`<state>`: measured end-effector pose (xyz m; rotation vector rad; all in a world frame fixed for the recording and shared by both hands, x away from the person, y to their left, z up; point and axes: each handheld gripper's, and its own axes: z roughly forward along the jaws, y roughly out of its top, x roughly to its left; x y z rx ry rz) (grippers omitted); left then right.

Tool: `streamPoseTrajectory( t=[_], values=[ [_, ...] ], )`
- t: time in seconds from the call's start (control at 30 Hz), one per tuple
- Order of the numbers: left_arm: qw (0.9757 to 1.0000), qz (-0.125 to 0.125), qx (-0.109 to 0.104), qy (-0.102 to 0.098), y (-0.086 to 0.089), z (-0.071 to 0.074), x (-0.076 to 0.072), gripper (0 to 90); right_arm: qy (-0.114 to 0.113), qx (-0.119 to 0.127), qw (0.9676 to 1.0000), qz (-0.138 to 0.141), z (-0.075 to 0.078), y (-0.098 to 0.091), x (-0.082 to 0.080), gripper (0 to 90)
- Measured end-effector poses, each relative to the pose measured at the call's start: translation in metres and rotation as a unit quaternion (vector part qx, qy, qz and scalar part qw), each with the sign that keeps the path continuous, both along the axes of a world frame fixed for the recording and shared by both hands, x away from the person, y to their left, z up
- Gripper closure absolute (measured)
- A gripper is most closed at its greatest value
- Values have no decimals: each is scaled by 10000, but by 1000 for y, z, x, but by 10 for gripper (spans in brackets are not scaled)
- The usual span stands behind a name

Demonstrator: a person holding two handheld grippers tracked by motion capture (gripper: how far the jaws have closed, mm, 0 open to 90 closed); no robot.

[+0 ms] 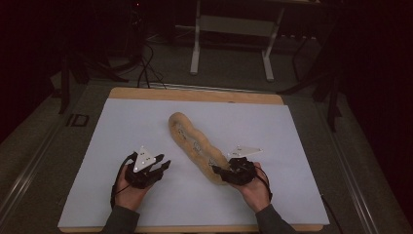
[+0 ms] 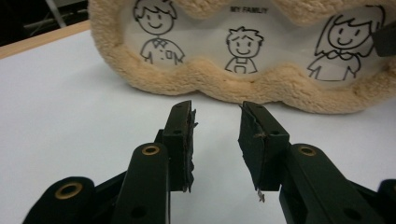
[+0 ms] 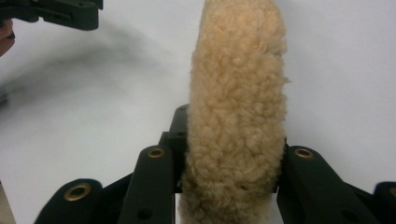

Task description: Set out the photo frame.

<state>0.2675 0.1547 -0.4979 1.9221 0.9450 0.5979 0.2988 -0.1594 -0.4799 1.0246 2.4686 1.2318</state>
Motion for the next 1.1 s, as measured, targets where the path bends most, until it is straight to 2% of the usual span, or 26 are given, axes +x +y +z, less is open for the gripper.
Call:
streamPoseTrajectory(
  t=[0.3, 0.43, 0.73, 0.93, 1.1],
  values=[
    [9997, 237, -107, -3, 13, 3, 3, 651, -178, -34, 9997, 180, 2, -2, -2, 672],
    [9993, 330, -153, -12, 18, 4, 4, 650, -221, 33, 9994, 272, 4, -3, -2, 672],
    [9985, 519, -158, 5, 25, 3, 9, 643, -178, 237, 9984, 472, 7, -8, -2, 673],
    [9976, 682, -99, -9, 29, 1, 13, 620, -170, 262, 9975, 630, 7, -9, -3, 673],
    [9964, 844, -99, 18, 34, -1, 19, 606, -150, 397, 9957, 821, 8, -9, -3, 673]
  ],
)
